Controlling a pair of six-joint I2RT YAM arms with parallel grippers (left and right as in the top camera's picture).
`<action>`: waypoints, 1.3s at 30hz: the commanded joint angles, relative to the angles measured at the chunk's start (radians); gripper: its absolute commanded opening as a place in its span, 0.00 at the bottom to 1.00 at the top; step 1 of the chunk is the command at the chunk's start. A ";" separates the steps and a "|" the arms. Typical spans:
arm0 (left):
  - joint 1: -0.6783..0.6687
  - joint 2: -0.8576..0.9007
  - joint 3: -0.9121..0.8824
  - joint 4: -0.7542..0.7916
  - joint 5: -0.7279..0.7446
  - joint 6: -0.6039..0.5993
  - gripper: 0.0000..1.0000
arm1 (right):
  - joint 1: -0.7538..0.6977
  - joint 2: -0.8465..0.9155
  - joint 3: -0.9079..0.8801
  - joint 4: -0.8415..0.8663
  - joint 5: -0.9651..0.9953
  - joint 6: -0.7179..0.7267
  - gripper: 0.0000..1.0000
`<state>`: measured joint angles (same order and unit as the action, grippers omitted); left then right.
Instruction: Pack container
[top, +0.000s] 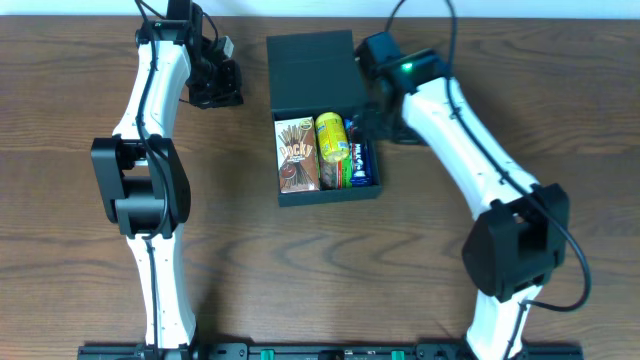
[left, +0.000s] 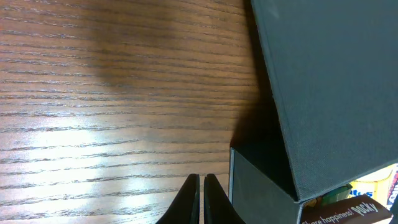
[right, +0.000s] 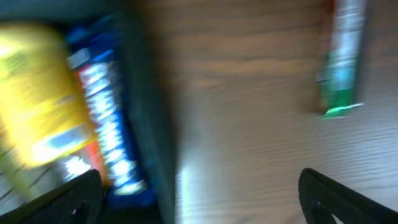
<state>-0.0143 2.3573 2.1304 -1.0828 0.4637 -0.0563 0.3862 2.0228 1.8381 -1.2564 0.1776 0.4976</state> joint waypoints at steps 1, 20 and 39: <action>0.001 0.003 0.004 -0.001 -0.003 -0.011 0.06 | -0.091 0.022 0.012 0.009 0.099 -0.064 0.99; 0.001 0.003 0.004 0.001 -0.003 -0.011 0.06 | -0.364 0.026 -0.325 0.284 -0.085 -0.347 0.86; 0.001 0.003 0.004 0.008 -0.003 -0.011 0.06 | -0.406 0.026 -0.451 0.435 -0.194 -0.383 0.38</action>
<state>-0.0143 2.3573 2.1304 -1.0733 0.4637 -0.0563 -0.0147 2.0468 1.3930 -0.8265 -0.0044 0.1184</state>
